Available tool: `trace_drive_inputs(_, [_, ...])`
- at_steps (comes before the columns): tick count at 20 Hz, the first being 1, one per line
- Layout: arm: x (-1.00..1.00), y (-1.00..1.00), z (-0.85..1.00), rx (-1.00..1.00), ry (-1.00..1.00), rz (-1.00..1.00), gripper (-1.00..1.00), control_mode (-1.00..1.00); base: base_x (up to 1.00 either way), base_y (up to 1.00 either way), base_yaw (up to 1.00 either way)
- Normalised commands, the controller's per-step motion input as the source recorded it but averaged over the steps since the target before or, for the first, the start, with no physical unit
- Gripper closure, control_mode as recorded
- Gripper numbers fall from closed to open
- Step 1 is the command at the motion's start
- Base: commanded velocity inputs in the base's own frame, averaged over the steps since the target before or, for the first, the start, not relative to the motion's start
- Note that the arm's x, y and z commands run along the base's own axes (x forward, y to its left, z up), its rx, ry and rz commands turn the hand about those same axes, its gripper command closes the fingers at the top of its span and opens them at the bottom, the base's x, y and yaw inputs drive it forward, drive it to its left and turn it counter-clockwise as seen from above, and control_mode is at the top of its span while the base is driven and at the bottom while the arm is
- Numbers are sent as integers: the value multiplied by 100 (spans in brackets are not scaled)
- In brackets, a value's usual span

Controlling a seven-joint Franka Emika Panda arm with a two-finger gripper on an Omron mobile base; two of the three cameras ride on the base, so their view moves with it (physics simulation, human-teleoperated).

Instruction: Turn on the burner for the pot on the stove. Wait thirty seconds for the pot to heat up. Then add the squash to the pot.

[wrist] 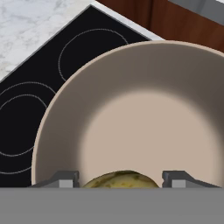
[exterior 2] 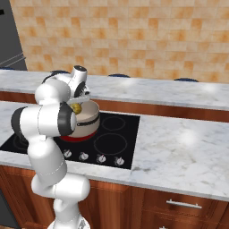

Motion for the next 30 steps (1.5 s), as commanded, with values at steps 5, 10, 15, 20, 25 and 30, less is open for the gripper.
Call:
trace_drive_inputs(5, [0,0,0,0,0,0,100,-100,0,0,0])
trace_drive_inputs(10, [0,0,0,0,0,0,100,-100,0,0,0])
trace_drive_inputs(15, [0,0,0,0,0,0,100,-100,0,0,0])
trace_drive_inputs(20, [0,0,0,0,0,0,100,-100,0,0,0])
trace_drive_inputs(25, [0,0,0,0,0,0,100,-100,0,0,0])
trace_drive_inputs(30, [0,0,0,0,0,0,100,-100,0,0,0])
